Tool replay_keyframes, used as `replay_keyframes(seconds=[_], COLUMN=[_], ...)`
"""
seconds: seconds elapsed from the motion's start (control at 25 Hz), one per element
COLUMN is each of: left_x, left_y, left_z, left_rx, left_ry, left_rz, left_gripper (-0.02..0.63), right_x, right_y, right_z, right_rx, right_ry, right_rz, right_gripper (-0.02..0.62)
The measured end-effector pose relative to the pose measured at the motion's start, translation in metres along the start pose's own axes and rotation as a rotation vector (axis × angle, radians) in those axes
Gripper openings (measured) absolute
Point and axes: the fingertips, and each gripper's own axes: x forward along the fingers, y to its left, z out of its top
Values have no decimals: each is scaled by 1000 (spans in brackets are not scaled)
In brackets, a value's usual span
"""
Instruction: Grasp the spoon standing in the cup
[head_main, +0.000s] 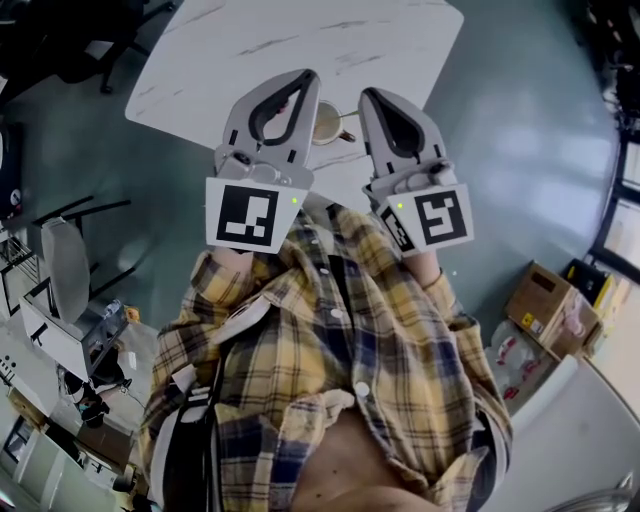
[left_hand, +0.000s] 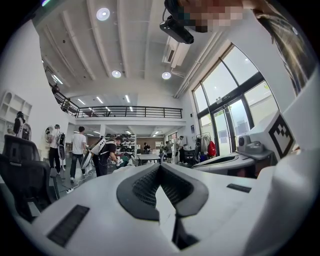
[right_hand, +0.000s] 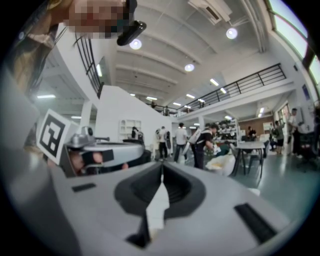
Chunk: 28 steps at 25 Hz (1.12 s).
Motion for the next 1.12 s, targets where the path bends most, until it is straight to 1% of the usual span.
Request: replay_keyframes(seconds=[0.28, 0.4, 0.64, 0.76, 0.88, 1.12], left_x=[28, 33, 39, 42, 43, 48], left_y=[-5, -6, -3, 0, 5, 11], left_z=[2, 3, -2, 1, -2, -3], left_rx=[12, 16, 9, 18, 10, -2], left_ry=[0, -1, 10, 4, 10, 19], left_rz=[18, 35, 49, 41, 31, 0], left_gripper=[15, 15, 15, 15, 15, 15], right_x=[9, 11, 16, 19, 25, 32], right_y=[-27, -33, -41, -44, -42, -43], right_z=[2, 0, -2, 0, 1, -1], right_rx=[10, 23, 27, 23, 25, 54], right_ry=[-8, -5, -3, -6, -1, 10], right_rz=[32, 53, 61, 57, 54, 37], right_gripper=[32, 32, 32, 32, 32, 33])
